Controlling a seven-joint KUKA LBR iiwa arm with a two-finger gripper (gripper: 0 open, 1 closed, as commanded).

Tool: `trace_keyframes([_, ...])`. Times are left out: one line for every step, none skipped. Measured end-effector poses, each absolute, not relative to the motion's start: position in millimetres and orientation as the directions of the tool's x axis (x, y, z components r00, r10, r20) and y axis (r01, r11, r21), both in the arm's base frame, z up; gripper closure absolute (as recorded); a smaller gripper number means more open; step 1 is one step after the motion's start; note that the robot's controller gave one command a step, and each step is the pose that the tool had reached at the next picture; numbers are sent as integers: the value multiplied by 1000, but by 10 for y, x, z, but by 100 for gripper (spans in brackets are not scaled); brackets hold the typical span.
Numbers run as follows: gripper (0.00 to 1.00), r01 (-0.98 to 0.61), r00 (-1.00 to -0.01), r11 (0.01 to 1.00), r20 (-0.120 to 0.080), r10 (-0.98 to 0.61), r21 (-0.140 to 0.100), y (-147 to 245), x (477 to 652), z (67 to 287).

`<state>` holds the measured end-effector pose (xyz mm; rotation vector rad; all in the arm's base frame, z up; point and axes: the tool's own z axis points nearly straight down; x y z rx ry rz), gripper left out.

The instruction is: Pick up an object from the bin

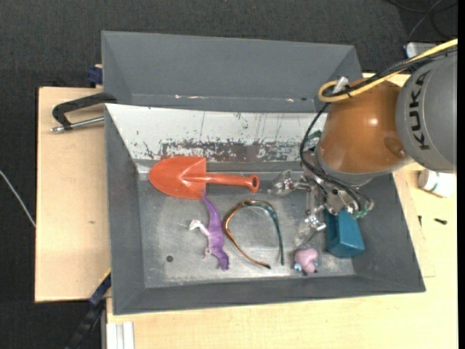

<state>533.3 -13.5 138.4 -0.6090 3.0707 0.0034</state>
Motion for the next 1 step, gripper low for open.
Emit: trace_keyframes([0, -575, -818, 818, -2, -575, 0, -204, 5224, 1168])
